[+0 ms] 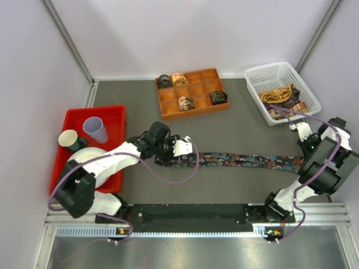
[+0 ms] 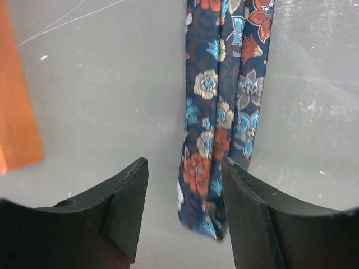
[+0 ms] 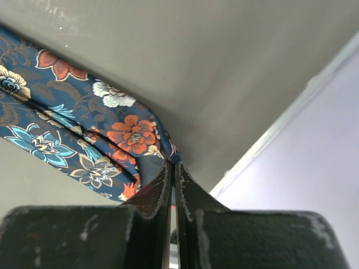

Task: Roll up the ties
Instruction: Flatten out the tie at the center of the board.

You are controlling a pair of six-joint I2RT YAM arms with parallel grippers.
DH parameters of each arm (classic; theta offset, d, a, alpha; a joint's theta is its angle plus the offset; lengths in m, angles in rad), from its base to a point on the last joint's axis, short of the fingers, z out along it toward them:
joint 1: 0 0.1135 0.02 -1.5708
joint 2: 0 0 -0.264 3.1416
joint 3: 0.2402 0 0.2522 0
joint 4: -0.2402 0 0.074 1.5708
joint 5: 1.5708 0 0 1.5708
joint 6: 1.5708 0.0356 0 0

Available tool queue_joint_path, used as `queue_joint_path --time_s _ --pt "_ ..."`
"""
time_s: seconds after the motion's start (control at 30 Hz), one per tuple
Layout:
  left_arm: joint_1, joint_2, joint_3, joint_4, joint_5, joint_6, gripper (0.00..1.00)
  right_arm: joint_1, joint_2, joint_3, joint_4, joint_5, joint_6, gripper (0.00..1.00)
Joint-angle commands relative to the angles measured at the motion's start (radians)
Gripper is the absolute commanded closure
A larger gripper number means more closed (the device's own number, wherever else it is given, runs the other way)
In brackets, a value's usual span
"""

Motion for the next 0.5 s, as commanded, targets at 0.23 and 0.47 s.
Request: queue_joint_path --time_s 0.23,0.47 --pt "-0.014 0.236 0.131 -0.069 -0.001 0.079 0.54 0.003 0.015 0.059 -0.048 -0.009 0.005 1.00" --pt "-0.014 0.218 0.111 -0.095 -0.039 0.102 0.92 0.003 0.016 0.054 -0.008 0.020 0.005 1.00"
